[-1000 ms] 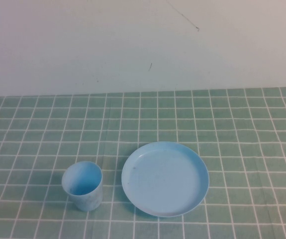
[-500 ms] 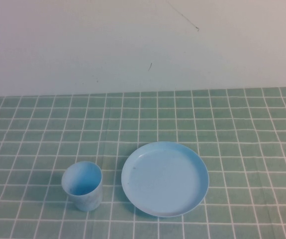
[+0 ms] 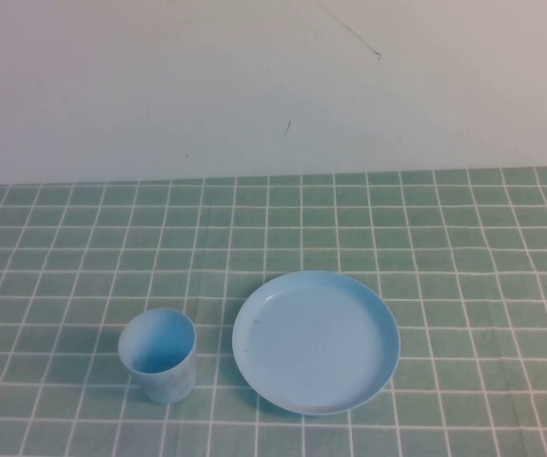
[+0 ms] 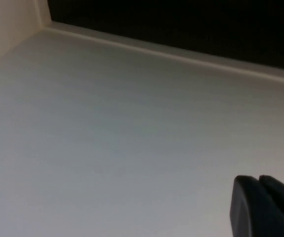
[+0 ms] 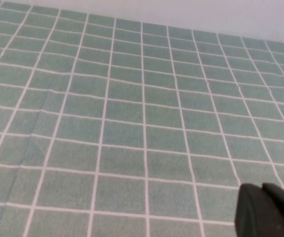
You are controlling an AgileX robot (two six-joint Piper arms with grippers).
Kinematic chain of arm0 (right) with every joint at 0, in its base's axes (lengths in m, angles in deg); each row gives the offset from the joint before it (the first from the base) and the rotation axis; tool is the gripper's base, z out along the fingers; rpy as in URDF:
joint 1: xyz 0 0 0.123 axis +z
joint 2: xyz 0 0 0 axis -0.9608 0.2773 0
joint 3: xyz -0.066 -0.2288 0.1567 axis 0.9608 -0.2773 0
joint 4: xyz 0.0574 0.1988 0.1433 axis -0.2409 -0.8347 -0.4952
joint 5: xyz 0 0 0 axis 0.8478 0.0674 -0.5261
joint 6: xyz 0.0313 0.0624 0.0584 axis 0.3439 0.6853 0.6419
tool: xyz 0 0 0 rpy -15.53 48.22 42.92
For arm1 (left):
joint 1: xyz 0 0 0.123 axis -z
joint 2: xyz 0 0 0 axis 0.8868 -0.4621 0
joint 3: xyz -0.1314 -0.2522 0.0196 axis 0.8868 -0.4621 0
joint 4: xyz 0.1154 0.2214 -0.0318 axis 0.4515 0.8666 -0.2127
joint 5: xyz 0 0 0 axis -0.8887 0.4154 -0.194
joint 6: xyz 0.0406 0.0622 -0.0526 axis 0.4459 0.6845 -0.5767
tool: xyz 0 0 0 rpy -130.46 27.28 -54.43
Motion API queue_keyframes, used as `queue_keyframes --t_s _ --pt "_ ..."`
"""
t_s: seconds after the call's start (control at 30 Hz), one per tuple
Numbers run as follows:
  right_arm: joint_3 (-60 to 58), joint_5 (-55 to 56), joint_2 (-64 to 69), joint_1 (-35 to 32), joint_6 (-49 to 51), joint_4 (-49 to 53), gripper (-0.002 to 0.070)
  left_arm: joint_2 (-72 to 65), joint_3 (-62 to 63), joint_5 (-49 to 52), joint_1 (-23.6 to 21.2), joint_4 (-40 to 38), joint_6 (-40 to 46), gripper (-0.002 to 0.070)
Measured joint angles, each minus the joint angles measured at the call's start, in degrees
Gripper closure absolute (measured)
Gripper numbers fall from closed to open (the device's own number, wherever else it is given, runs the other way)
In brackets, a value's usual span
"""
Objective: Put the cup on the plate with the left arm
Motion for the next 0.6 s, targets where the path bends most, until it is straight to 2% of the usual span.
queue_keyframes --t_s 0.1,0.3,0.43,0.6 --pt "0.0 0.0 0.0 0.0 0.0 0.0 0.0678 -6.0 6.8 7.6 0.8 -4.0 9.9 0.0678" --pt "0.0 0.0 0.0 0.0 0.0 0.0 0.0678 -15.4 13.7 28.4 4.9 -17.4 34.5 0.0678" --pt "0.0 0.0 0.0 0.0 0.0 0.0 0.0678 -19.7 12.9 34.4 6.2 -21.2 39.1 0.0678" --pt "0.0 0.0 0.0 0.0 0.0 0.0 0.0678 -24.7 9.0 38.1 6.3 -21.8 39.4 0.0678"
